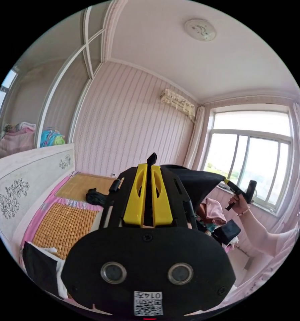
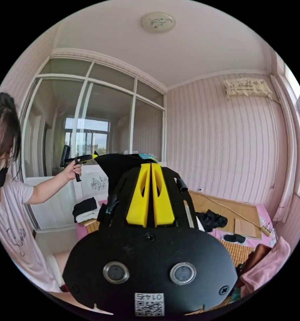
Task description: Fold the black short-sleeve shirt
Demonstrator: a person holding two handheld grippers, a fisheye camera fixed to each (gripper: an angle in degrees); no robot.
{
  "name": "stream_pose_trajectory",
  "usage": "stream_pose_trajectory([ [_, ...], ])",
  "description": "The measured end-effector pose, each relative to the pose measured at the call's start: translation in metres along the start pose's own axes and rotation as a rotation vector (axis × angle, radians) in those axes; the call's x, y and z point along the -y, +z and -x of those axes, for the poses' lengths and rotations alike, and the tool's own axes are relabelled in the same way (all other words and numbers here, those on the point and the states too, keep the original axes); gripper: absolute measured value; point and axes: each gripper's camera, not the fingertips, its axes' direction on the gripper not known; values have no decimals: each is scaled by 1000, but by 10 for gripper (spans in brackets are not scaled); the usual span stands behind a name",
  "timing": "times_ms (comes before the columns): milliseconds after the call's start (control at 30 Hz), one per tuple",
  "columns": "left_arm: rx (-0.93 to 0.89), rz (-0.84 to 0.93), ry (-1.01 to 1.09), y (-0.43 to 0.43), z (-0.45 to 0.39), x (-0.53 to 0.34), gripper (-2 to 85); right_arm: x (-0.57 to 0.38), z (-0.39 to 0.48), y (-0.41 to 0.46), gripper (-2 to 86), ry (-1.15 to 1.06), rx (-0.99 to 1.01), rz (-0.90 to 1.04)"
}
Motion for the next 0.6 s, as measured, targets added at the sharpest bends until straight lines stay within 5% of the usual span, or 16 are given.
stream_pose_trajectory([
  [200,-132,285,-75,26,2,-138,-6,-149,35,-13,-8,46,-104,425],
  [367,-62,698,-122,75,-5,-299,-3,-327,46,-3,-8,437,-185,824],
  [500,19,1002,-177,101,2,-397,-1,-368,49,-2,-5,568,-256,968],
  [600,20,1052,-228,105,10,-416,1,-367,51,11,9,526,-265,1023],
])
